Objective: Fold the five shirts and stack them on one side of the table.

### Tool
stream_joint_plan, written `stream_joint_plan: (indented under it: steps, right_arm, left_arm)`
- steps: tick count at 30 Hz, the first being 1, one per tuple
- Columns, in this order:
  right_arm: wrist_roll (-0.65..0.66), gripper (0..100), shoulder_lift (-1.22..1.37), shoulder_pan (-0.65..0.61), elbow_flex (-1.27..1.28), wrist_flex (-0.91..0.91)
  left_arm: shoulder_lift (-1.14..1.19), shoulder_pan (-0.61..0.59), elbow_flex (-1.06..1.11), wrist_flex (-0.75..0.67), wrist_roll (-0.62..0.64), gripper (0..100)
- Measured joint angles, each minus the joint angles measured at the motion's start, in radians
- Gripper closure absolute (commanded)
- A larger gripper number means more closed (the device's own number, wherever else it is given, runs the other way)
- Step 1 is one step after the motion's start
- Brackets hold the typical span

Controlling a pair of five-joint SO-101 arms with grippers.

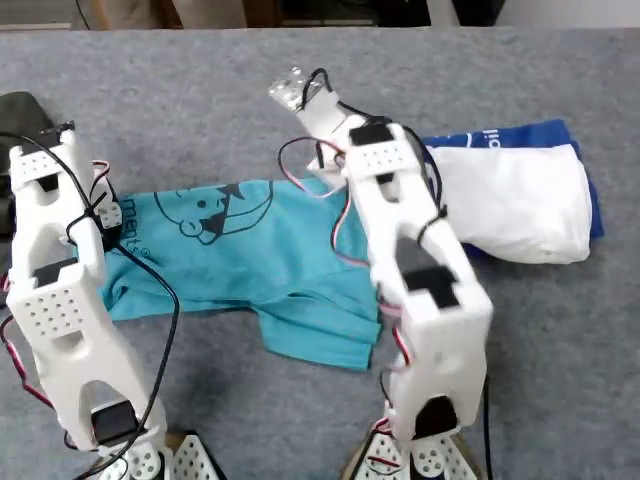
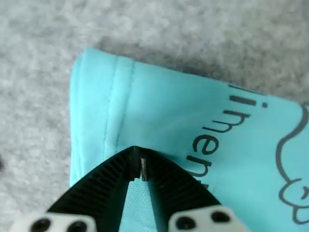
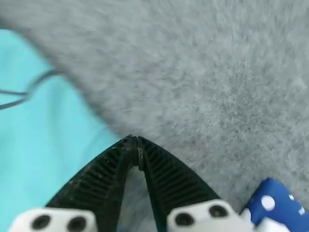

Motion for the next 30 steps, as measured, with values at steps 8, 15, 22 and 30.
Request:
stream_joint_plan:
  steps: [8,15,22,30]
  right_arm:
    - [0.037,99.6,0.399,0.017,-0.551,0.241]
    - [0.068,99.6,0.612,0.098,-1.065,0.519]
    - [0.117,99.7,0.6,0.026,-1.395,0.867]
    - [0.044,99.7,0.591,-0.061,-1.312,0.882]
  left_arm:
    - [0.074,-0.003,-0.12,0.083,-0.187,98]
    - [0.083,-0.031,-0.196,0.153,-0.308,98]
    - [0.092,-0.043,-0.233,0.192,-0.376,98]
    - [0.081,-0.043,-0.17,0.143,-0.379,98]
